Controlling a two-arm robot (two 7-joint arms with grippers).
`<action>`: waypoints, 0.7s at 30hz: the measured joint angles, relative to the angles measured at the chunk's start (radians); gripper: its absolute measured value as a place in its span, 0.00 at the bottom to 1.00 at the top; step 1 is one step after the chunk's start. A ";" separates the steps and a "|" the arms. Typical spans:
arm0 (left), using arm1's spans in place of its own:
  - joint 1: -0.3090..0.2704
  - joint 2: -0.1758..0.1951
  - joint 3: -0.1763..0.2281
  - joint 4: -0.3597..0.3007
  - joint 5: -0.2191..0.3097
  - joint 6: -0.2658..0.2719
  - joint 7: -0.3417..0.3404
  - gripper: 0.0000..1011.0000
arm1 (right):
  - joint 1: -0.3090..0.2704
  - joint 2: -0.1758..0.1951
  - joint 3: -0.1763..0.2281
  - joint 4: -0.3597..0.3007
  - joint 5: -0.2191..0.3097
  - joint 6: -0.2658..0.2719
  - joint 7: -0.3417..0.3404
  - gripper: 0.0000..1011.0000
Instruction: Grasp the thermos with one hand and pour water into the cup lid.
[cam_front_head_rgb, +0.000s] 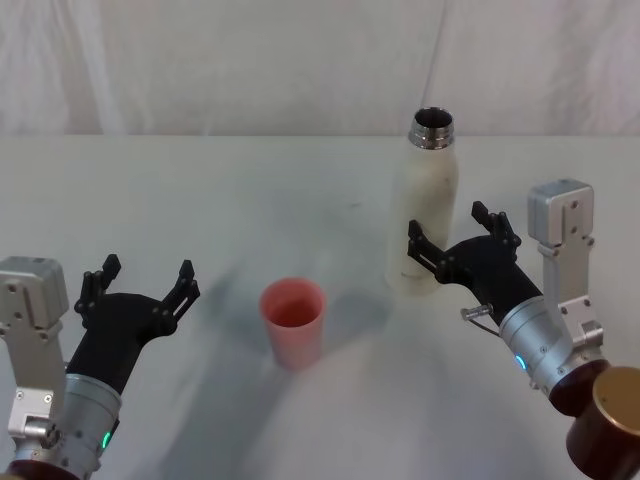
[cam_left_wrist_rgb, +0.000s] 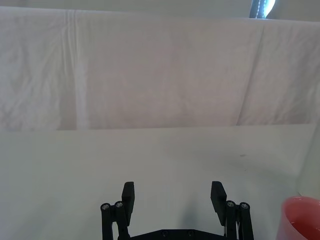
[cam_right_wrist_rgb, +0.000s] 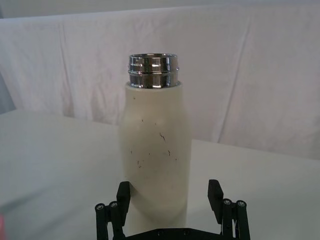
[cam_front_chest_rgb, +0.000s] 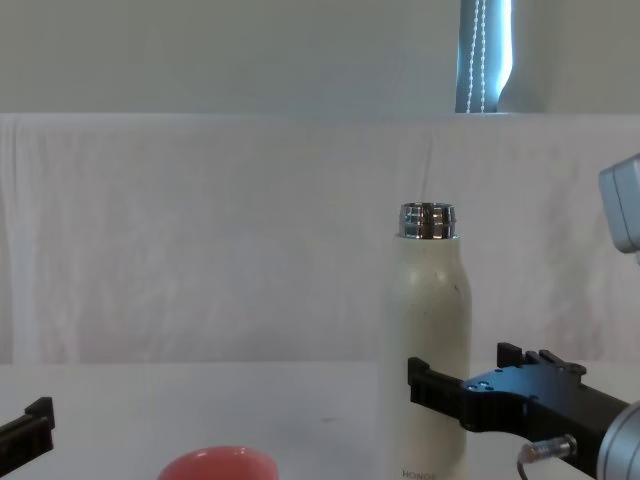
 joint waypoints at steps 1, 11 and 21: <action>0.000 0.000 0.000 0.000 0.000 0.000 0.000 0.99 | 0.005 -0.002 -0.001 0.004 0.002 0.000 0.002 0.99; 0.000 0.000 0.000 0.000 0.000 0.000 0.000 0.99 | 0.032 -0.009 -0.015 0.025 0.004 0.000 0.004 0.99; 0.000 0.000 0.000 0.000 0.000 0.000 0.000 0.99 | 0.063 -0.017 -0.025 0.059 0.007 0.001 0.009 0.99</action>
